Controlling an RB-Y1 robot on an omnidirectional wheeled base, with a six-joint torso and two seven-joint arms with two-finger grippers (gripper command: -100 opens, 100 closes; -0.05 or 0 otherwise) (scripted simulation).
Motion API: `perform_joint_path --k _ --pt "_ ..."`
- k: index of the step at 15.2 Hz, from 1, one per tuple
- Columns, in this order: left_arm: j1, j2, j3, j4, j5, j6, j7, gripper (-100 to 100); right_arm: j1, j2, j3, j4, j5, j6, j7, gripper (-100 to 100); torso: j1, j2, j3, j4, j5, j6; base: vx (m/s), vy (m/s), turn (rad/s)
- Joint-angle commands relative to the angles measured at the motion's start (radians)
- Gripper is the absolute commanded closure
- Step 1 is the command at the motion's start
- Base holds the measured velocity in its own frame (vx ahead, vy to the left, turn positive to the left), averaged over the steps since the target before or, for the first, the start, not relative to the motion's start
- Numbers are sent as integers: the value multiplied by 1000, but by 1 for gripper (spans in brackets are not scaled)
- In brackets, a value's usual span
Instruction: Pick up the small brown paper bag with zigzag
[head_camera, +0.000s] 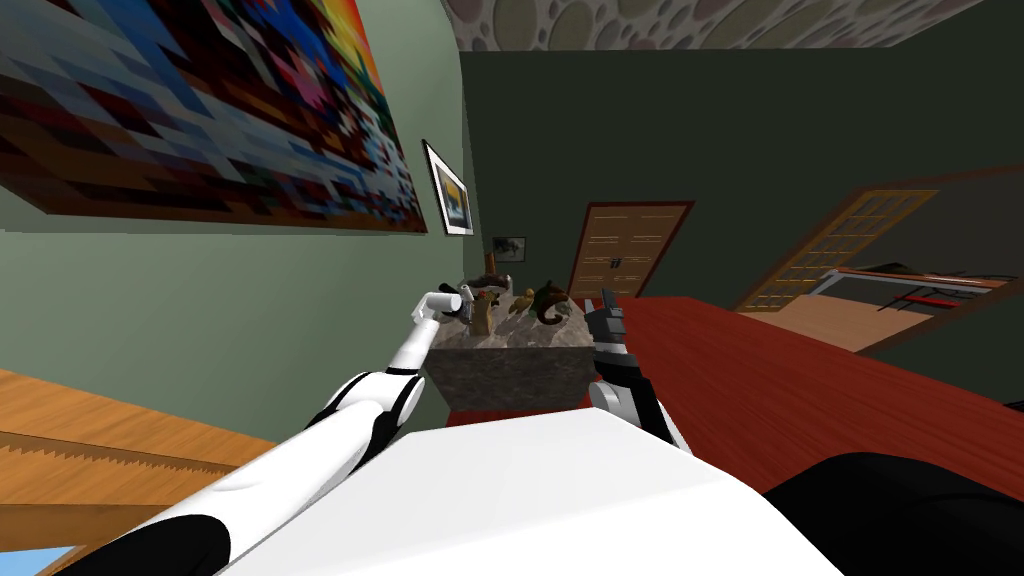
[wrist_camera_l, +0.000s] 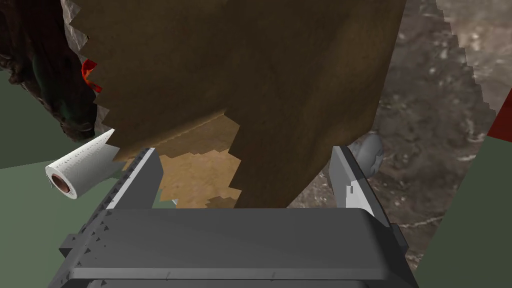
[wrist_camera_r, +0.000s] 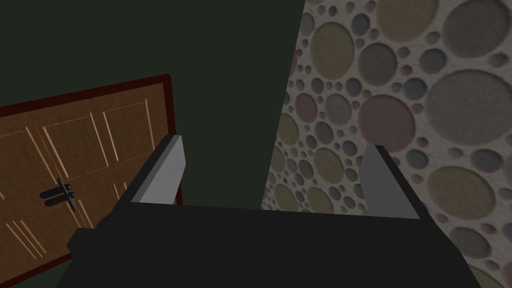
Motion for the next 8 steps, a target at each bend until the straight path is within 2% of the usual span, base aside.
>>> perform_joint_path --k 1,2,3,5,6,8 --pt "-29 0 1 24 7 50 7 -100 0 0 0 0 0 0 0 0 0 0 0 0 0 0 36 -8 10" --pt "-29 0 1 24 7 63 7 -100 0 0 0 0 0 0 0 0 0 0 0 0 0 0 32 -6 3" --pt "-68 1 4 54 19 90 14 -100 0 0 0 0 0 0 0 0 0 0 0 0 0 0 46 -7 8" --pt "-68 1 4 54 19 129 14 -100 0 0 0 0 0 0 0 0 0 -2 -1 0 0 0 47 -3 4" --pt "-104 2 6 81 29 152 21 -100 0 0 0 0 0 0 0 0 0 -1 -1 0 0 0 44 -4 7" --pt "-104 2 6 81 29 194 21 -100 0 0 0 0 0 0 0 0 0 -2 -1 0 0 0 43 -2 3"
